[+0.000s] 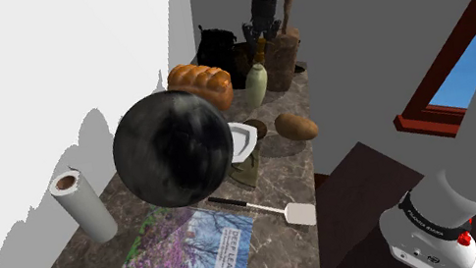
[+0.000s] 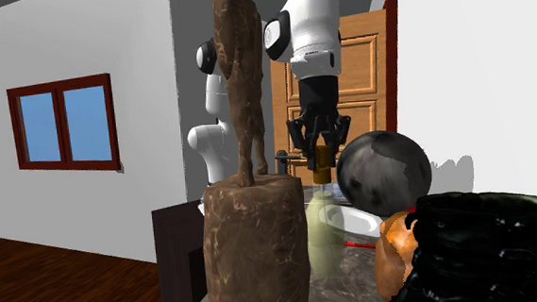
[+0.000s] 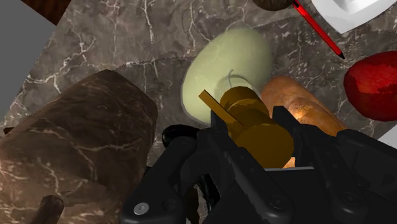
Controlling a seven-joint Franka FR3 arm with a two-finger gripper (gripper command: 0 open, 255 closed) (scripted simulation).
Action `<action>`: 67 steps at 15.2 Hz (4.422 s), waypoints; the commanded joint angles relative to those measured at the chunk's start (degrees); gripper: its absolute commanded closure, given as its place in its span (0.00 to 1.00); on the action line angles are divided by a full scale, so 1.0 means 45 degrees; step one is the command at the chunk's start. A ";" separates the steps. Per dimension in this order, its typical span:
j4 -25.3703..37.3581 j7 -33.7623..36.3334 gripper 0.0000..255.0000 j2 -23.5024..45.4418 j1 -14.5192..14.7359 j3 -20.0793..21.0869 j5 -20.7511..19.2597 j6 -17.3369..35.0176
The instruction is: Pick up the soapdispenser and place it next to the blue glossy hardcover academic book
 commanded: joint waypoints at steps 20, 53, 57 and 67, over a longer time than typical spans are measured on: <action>-0.0176 0.1031 1.00 -0.2757 0.0587 0.0338 -0.0228 -0.2548; -0.2201 0.8107 1.00 -1.0764 0.3221 0.4632 0.1777 -0.8094; -0.1296 0.9267 1.00 -1.0847 0.3424 0.5387 0.2249 -0.8911; -0.2375 0.9972 1.00 -1.1586 0.3679 0.5998 0.2788 -0.8399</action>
